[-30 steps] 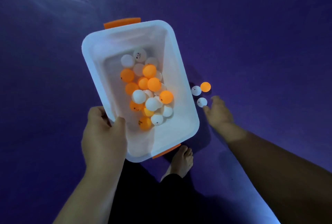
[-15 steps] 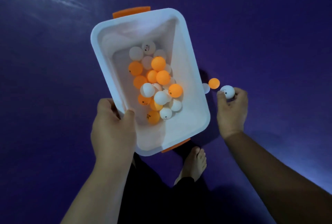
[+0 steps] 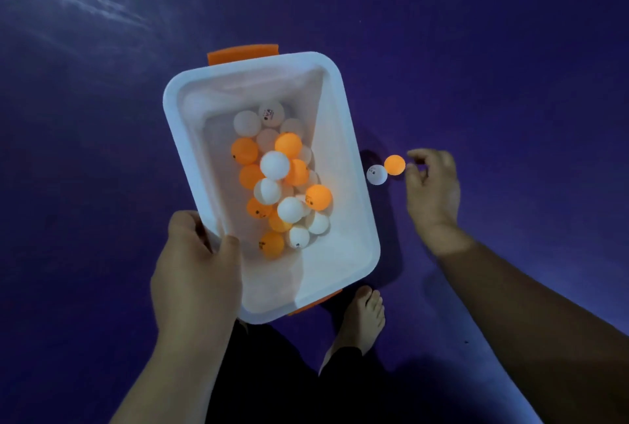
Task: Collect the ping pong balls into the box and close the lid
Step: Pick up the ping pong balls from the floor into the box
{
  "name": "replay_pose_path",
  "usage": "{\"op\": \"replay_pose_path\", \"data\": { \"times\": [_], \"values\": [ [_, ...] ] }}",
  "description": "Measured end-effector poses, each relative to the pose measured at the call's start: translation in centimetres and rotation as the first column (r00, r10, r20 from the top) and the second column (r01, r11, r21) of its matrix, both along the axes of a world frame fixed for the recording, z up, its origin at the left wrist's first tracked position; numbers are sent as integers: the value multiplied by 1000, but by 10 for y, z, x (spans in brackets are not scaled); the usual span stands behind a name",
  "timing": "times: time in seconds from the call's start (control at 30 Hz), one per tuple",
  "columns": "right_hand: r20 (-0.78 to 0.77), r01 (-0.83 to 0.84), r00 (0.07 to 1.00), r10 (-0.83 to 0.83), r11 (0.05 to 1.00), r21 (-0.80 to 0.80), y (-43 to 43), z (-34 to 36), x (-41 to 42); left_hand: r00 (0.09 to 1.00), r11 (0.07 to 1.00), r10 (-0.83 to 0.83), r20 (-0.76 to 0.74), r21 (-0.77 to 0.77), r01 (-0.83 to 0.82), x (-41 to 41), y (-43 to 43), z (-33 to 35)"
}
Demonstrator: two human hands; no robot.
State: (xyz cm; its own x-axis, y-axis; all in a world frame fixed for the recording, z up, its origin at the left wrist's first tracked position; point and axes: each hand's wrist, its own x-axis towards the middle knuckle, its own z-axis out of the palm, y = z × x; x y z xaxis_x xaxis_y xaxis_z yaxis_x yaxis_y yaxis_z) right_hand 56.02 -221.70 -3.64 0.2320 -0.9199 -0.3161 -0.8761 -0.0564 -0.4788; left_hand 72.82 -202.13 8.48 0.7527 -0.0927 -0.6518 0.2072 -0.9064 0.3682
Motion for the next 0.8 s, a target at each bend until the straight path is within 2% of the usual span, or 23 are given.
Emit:
{"op": "replay_pose_path", "data": {
  "times": [0.1,0.2,0.27,0.37,0.43,0.5,0.57,0.63,0.67,0.73,0.77,0.8],
  "values": [
    [-221,-214,947,233,971,106,-13,-35,-4,1000,1000,-21,-12,9,21,0,3,-2],
    [-327,-340,865,381,924,175,-17,-57,-5,999,999,-39,-24,23,40,-2,6,-5],
    [-352,-328,859,372,927,180,-16,-65,-11,998,998,-49,-30,43,51,-3,7,-8],
    [-352,-100,925,145,984,145,-8,-65,-23,997,996,-65,-34,64,67,-3,8,-10],
    [-271,88,960,-67,994,65,-2,-56,-24,996,994,-80,-36,69,83,-3,7,-10],
    [-67,226,972,-225,974,18,6,-39,-15,995,994,-92,-39,63,94,-2,4,-8],
    [183,291,936,-300,954,77,18,-12,-1,995,994,-86,-46,56,89,-2,1,-7],
    [382,208,893,-236,972,112,36,22,11,996,996,-75,-51,45,77,-2,-1,-6],
    [441,99,889,-125,992,81,43,38,14,996,997,-72,-51,37,74,-2,-2,-6],
    [466,-170,870,159,985,-18,53,57,16,996,997,-67,-51,23,68,-1,-2,-6],
    [459,-233,859,228,971,-46,55,58,15,997,998,-63,-48,18,64,0,-2,-6],
    [467,-212,860,205,977,-38,55,55,13,997,998,-60,-44,13,60,1,-1,-6]
  ]
}}
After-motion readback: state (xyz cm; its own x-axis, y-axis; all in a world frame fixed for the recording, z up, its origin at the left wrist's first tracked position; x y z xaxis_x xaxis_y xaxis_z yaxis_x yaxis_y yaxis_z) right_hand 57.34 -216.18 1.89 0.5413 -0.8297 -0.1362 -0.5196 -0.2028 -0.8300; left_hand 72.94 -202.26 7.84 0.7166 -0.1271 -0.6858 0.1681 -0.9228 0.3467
